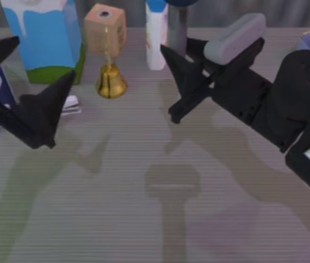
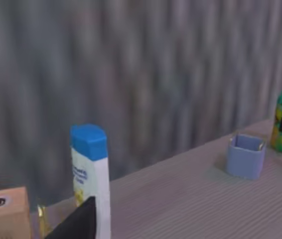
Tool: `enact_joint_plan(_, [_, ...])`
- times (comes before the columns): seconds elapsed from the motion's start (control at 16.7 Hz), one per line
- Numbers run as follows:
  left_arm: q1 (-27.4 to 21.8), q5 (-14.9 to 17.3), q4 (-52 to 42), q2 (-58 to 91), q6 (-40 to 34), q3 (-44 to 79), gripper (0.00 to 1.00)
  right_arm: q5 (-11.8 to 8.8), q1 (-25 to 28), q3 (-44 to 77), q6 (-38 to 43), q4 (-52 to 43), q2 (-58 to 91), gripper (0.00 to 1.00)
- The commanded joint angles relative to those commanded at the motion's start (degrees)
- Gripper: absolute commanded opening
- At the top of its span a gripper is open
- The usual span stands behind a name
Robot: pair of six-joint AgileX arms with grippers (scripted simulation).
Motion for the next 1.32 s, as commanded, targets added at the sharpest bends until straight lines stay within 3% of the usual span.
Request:
enact_joint_plan(0.3, [-4.61, 10.83, 7.34, 18.7, 0.5, 10.99, 1.0, 0.0, 0.0, 0.0, 0.0, 0.0, 0.0, 0.0])
enact_joint_plan(0.54, [-6.36, 14.97, 9.43, 25.48, 0.42, 14.49, 1.0, 0.0, 0.0, 0.0, 0.0, 0.0, 0.0, 0.0])
enact_joint_plan(0.96, [-6.81, 14.52, 9.65, 26.49, 0.38, 15.19, 1.0, 0.0, 0.0, 0.0, 0.0, 0.0, 0.0, 0.0])
enact_joint_plan(1.32, [-14.25, 7.47, 12.55, 38.92, 0.1, 24.98, 1.0, 0.0, 0.0, 0.0, 0.0, 0.0, 0.0, 0.0])
